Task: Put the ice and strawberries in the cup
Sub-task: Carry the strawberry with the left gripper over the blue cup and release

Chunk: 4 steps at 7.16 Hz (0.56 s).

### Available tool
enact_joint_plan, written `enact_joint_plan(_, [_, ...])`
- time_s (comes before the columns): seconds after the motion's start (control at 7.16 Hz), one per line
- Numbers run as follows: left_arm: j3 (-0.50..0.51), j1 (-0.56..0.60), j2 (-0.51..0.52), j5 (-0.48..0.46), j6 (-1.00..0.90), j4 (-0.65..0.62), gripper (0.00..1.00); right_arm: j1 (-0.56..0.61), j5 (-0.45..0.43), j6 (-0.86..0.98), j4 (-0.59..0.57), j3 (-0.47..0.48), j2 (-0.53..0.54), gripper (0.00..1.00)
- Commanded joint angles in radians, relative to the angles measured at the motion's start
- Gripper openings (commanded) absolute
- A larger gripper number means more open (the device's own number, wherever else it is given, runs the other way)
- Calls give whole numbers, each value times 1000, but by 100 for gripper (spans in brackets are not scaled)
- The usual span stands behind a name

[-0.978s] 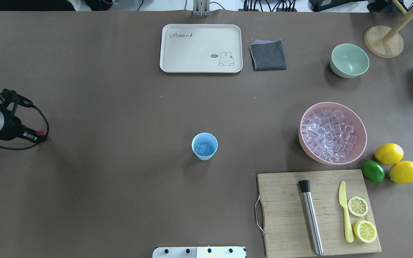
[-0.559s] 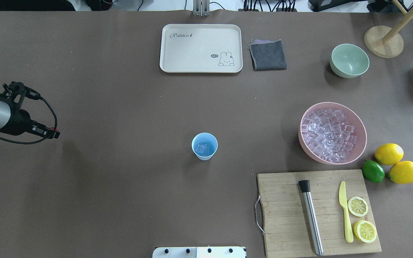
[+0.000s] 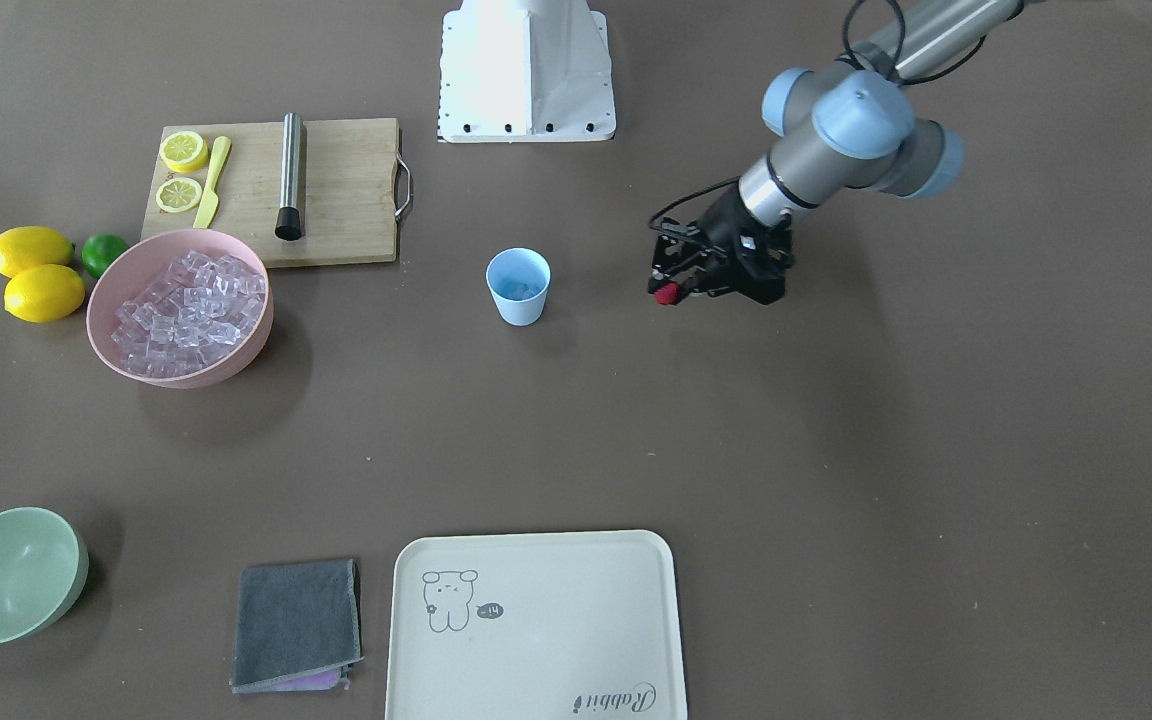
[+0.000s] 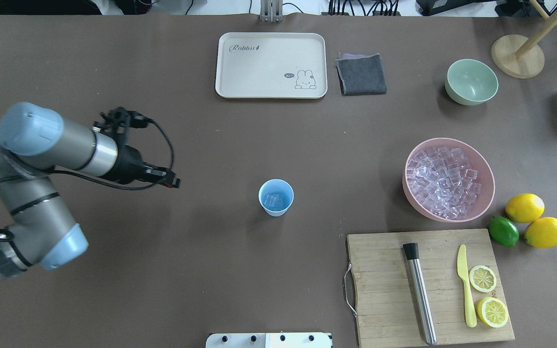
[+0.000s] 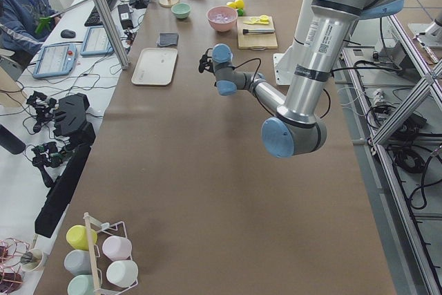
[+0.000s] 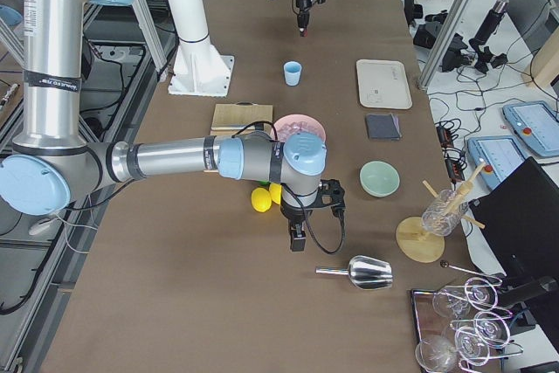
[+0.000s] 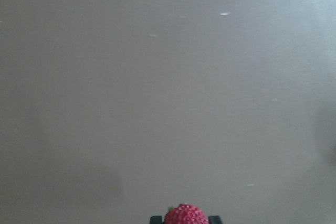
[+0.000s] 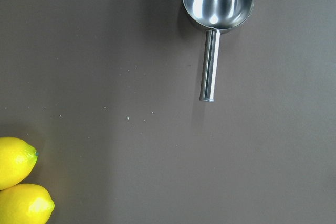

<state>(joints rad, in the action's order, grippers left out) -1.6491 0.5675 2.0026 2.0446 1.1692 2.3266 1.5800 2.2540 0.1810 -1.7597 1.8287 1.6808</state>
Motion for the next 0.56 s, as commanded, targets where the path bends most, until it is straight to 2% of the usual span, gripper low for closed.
enact_joint_plan(0.0, [6, -69, 132, -52, 152, 5, 0, 0, -1, 0, -1, -3, -4, 100])
enact_joint_plan(0.42, [8, -61, 139, -69, 158, 11, 0, 0, -2, 0, -1, -3, -4, 100])
